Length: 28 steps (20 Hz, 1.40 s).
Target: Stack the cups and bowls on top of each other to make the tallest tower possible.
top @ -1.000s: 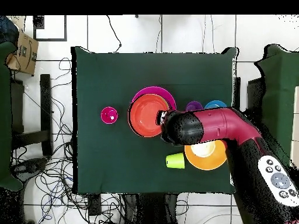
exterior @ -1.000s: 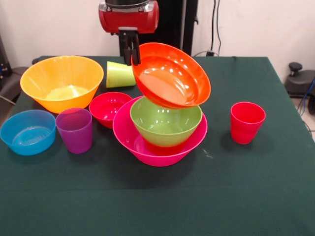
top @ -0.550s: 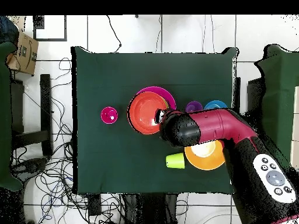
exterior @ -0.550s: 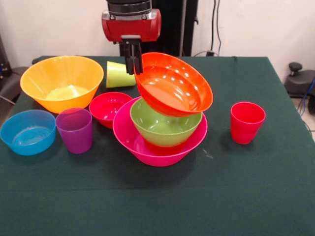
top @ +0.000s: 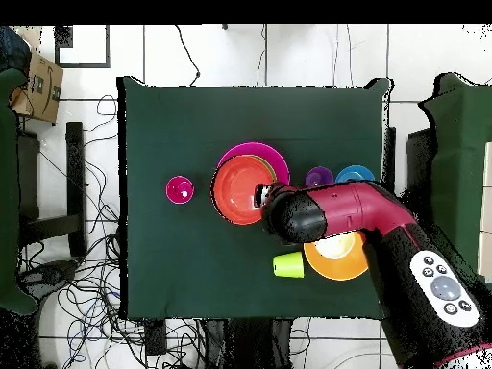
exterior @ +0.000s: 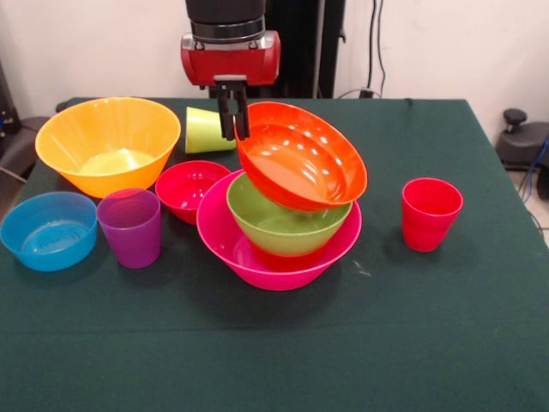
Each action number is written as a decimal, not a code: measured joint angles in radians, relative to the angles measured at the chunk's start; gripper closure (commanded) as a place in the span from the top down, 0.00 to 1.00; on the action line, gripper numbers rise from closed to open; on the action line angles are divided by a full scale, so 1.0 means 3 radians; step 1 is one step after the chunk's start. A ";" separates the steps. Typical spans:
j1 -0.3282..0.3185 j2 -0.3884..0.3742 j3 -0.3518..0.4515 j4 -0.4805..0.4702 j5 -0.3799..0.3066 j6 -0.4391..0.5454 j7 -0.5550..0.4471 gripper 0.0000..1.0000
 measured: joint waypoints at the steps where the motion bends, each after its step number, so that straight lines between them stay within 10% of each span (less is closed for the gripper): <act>1: 0.0002 0.0002 -0.0004 0.0001 -0.0003 -0.0003 0.0000 0.00; 28: 0.0115 0.0286 -0.0252 0.0005 -0.0130 -0.0481 0.0000 0.00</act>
